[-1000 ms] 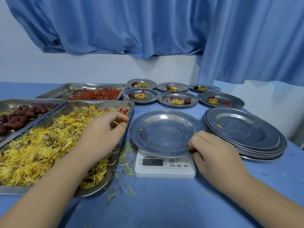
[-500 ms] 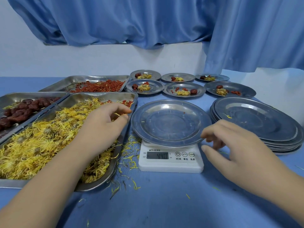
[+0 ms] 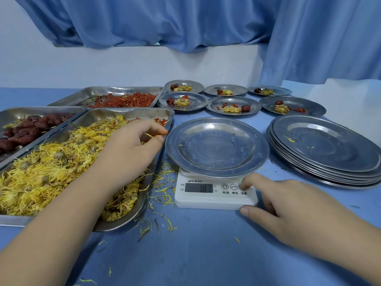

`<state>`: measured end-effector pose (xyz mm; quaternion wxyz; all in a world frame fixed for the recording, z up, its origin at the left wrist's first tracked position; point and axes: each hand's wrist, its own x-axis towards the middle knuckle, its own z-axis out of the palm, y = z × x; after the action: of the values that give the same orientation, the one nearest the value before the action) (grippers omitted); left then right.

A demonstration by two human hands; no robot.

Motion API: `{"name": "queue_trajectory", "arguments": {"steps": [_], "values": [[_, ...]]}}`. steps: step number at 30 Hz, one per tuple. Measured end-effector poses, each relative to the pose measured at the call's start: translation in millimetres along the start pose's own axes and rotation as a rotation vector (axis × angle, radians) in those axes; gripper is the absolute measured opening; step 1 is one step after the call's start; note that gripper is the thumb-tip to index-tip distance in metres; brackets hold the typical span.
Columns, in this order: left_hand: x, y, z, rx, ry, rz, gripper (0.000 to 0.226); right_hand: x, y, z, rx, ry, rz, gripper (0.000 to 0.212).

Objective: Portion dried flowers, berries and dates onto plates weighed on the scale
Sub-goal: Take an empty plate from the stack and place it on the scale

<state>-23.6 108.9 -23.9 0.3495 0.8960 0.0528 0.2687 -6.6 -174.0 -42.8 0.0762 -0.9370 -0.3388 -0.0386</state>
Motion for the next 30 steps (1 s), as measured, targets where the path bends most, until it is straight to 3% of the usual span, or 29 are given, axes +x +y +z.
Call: {"name": "queue_trajectory", "arguments": {"steps": [6,14,18,25,30], "values": [[-0.6,-0.4,-0.8,0.019,-0.007,0.015,0.016,3.1,-6.1,2.8,-0.005,-0.063,0.035,0.047],[0.9,-2.8,-1.1,0.041,-0.01,0.033,0.017,1.1,-14.2,4.1,-0.062,-0.07,0.074,0.067],[0.5,-5.2,-1.3,0.021,-0.029,0.054,0.018,1.0,-10.7,2.4,-0.005,-0.021,0.088,0.055],[-0.4,-4.8,-1.6,-0.005,-0.013,0.108,0.019,5.3,-6.9,-1.5,0.018,0.211,0.124,0.039],[-1.0,-1.4,-3.1,-0.026,0.01,0.15,0.023,11.6,-3.4,5.5,0.066,0.223,0.075,0.027]]}}
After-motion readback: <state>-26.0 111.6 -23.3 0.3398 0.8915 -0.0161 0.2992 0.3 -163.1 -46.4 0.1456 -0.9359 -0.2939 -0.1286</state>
